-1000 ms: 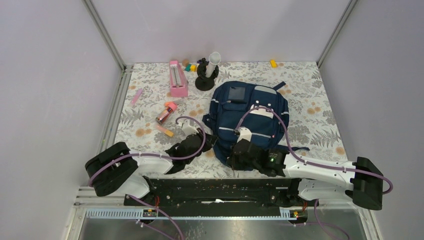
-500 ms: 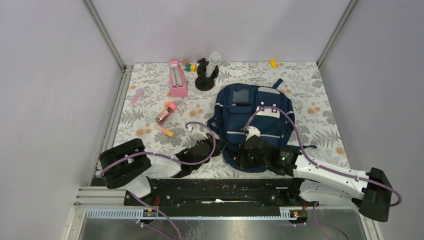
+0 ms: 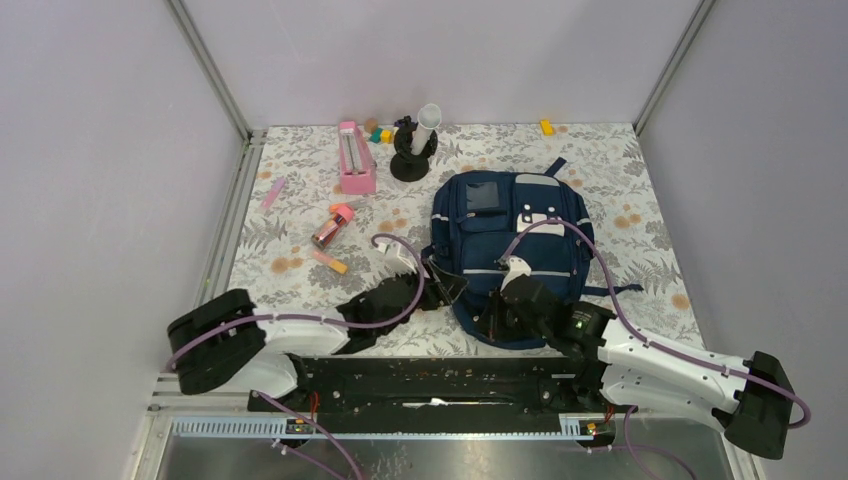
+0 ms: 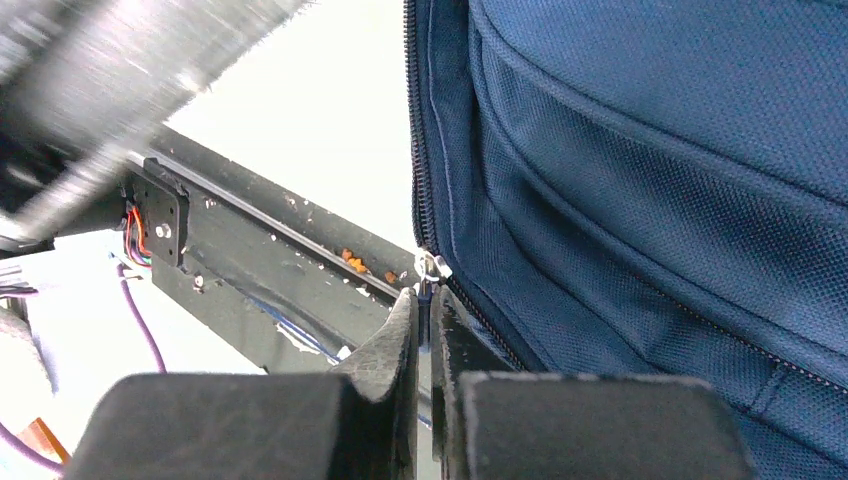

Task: Pack the student bag
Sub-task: Zip the student bag at the center of the board.

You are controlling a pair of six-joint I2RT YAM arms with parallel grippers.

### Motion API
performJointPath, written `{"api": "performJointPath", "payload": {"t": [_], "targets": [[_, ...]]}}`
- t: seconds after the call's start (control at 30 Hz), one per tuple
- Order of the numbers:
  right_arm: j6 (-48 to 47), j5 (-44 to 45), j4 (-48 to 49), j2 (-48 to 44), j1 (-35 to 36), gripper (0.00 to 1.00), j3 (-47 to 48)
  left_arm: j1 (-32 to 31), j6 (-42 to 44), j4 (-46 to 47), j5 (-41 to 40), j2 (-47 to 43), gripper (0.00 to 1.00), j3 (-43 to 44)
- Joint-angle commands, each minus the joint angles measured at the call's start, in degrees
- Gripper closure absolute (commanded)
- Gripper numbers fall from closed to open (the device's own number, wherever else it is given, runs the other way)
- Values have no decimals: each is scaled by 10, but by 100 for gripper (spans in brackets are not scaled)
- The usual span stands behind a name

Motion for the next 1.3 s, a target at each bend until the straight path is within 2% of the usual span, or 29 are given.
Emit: {"api": "performJointPath", "payload": {"t": [0.0, 0.17, 0.37, 0.53, 0.63, 0.87, 1.0, 1.27], "targets": [[5, -1, 36, -19, -3, 100, -5, 44, 50, -85, 39, -73, 32, 17], [4, 6, 36, -25, -3, 100, -6, 113, 110, -192, 98, -96, 23, 47], [5, 2, 36, -13, -3, 100, -5, 199, 153, -231, 207, -36, 20, 100], [8, 1, 36, -15, -3, 100, -7, 237, 158, -205, 253, 37, 19, 139], [11, 1, 36, -20, -3, 100, -9, 250, 163, -186, 276, 82, 24, 165], [12, 2, 36, -21, -3, 100, -11, 268, 182, -204, 291, 172, 25, 244], [11, 3, 36, -21, -3, 100, -10, 292, 176, -199, 306, 209, 36, 260], [9, 4, 36, -21, -3, 100, -10, 298, 186, -216, 328, 253, 39, 301]]}}
